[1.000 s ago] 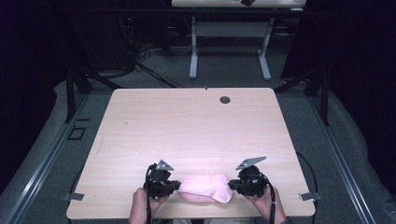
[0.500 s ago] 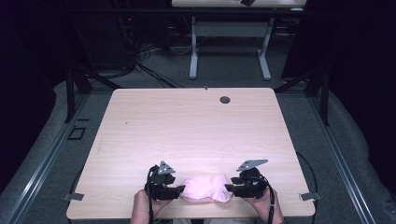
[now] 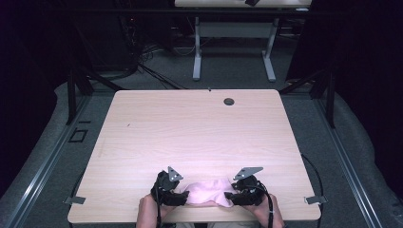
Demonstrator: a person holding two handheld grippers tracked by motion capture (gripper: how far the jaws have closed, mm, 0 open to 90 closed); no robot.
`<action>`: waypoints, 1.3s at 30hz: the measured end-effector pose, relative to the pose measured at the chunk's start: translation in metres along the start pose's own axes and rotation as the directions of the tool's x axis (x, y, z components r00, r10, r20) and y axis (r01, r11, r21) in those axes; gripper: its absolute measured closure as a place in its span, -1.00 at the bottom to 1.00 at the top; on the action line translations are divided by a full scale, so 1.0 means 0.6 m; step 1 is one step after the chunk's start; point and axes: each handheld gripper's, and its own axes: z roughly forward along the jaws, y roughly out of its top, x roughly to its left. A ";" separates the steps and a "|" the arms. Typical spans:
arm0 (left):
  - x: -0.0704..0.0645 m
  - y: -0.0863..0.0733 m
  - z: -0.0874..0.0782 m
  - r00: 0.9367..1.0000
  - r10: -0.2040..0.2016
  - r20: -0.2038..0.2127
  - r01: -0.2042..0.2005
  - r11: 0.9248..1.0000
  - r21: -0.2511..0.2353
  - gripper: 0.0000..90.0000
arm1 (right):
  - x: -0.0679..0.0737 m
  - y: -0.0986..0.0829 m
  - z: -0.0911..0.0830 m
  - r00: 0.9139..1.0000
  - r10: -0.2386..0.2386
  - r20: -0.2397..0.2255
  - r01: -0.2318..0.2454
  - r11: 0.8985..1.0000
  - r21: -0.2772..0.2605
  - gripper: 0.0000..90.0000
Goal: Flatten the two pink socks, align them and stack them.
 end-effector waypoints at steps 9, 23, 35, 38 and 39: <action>0.026 -0.005 -0.037 0.998 -0.057 -0.009 0.056 0.992 -0.115 -0.73 | -0.014 -0.006 -0.021 0.998 0.052 0.026 -0.050 0.996 -0.068 -0.40; 0.076 -0.042 -0.100 0.989 -0.144 -0.037 0.131 0.961 -0.242 -0.95 | -0.041 -0.016 -0.091 0.993 0.089 0.074 -0.072 0.975 -0.210 -0.81; 0.135 -0.092 -0.105 0.967 -0.229 -0.111 0.200 0.953 -0.229 -0.98 | -0.076 -0.051 -0.101 0.973 0.167 0.163 -0.131 0.969 -0.208 -0.81; 0.148 -0.106 -0.094 0.960 -0.251 -0.121 0.221 0.951 -0.217 -0.97 | -0.092 -0.062 -0.097 0.966 0.192 0.173 -0.155 0.966 -0.205 -0.82; 0.152 -0.111 -0.090 0.958 -0.256 -0.127 0.227 0.952 -0.206 -0.97 | -0.098 -0.066 -0.095 0.964 0.197 0.178 -0.162 0.968 -0.194 -0.82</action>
